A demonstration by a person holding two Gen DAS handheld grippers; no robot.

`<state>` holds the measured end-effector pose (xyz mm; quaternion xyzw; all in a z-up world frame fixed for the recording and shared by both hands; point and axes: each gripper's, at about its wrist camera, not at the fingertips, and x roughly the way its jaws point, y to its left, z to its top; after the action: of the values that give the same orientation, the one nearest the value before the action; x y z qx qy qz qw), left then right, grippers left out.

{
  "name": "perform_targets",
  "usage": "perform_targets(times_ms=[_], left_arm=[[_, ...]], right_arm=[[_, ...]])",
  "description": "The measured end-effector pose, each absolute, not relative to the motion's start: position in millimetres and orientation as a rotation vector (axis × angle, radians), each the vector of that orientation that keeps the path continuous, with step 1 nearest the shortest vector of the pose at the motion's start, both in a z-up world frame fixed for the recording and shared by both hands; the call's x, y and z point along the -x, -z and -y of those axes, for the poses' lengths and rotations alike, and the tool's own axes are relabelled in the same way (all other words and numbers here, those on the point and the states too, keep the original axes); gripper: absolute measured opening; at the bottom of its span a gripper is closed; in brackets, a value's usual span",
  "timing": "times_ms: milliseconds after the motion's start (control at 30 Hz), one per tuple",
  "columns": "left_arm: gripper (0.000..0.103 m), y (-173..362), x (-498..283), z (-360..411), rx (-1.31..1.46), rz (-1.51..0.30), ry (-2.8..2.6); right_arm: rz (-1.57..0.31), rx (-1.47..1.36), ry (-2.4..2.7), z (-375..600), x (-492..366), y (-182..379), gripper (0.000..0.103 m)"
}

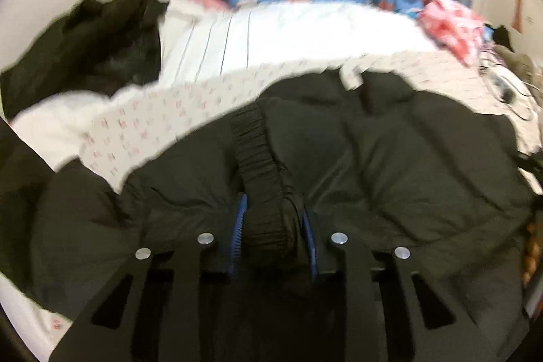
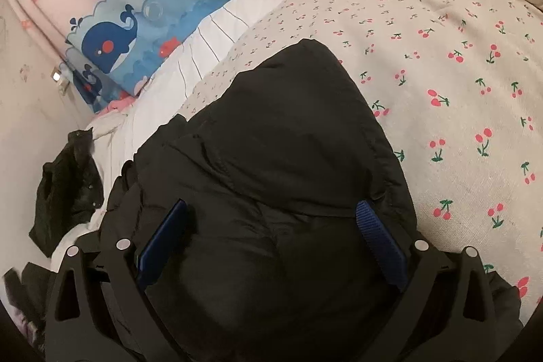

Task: Fold large clothes

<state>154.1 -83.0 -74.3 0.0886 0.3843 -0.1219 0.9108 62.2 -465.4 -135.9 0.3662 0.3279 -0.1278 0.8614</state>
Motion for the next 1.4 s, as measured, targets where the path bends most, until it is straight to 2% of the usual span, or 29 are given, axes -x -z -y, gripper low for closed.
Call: perform_targets(times_ms=[133, 200, 233, 267, 333, 400, 433, 467, 500, 567, 633, 700, 833, 967, 1067, 1233, 1400], left_arm=[[0.03, 53, -133, 78, -0.218, -0.742, 0.239], [0.031, 65, -145, 74, -0.239, -0.807, 0.207], [0.038, 80, -152, 75, -0.279, -0.85, 0.174], [0.05, 97, -159, 74, -0.323, -0.879, 0.123], [0.056, 110, -162, 65, -0.318, -0.889, 0.081], [0.063, 97, -155, 60, -0.299, -0.829, 0.035], [0.074, 86, -150, 60, -0.311, -0.758, -0.008], [0.092, 76, -144, 59, -0.317, -0.685, -0.046], [0.097, 68, -140, 60, -0.313, -0.621, -0.073], [0.096, 77, -148, 64, -0.314, -0.669, -0.038], [0.097, 122, -170, 75, -0.358, -0.896, 0.07], [0.095, 126, -165, 72, -0.331, -0.881, 0.071], [0.095, 49, -128, 42, -0.286, -0.654, -0.009], [0.096, -38, -89, -52, -0.106, -0.479, -0.173], [0.096, -87, -87, -135, 0.048, -0.46, -0.309], [0.096, -104, -108, -241, 0.29, -0.554, -0.421], [0.096, -82, -144, -273, 0.402, -0.69, -0.402]], right_arm=[[-0.702, -0.748, 0.273, 469, -64, 137, 0.096], [-0.729, -0.716, 0.278, 465, -68, 137, 0.096], [-0.744, -0.684, 0.285, 461, -70, 136, 0.096], [-0.744, -0.671, 0.289, 459, -70, 134, 0.096], [-0.685, -0.647, 0.29, 454, -64, 119, 0.096], [-0.639, -0.59, 0.293, 449, -62, 107, 0.096], [-0.652, -0.55, 0.299, 445, -65, 106, 0.096], [-0.706, -0.532, 0.299, 442, -72, 114, 0.096], [-0.815, -0.539, 0.282, 441, -83, 133, 0.096], [-0.837, -0.521, 0.287, 438, -89, 139, 0.096], [-0.844, -0.507, 0.289, 436, -89, 137, 0.096], [-0.841, -0.496, 0.303, 434, -84, 131, 0.096], [-0.739, -0.514, 0.288, 420, -66, 95, 0.096], [-0.622, -0.572, 0.168, 378, -45, 59, 0.096], [-0.627, -0.595, 0.07, 342, -38, 64, 0.096], [-0.745, -0.642, -0.065, 303, -55, 88, 0.096], [-0.741, -0.619, -0.068, 295, -57, 86, 0.096]])
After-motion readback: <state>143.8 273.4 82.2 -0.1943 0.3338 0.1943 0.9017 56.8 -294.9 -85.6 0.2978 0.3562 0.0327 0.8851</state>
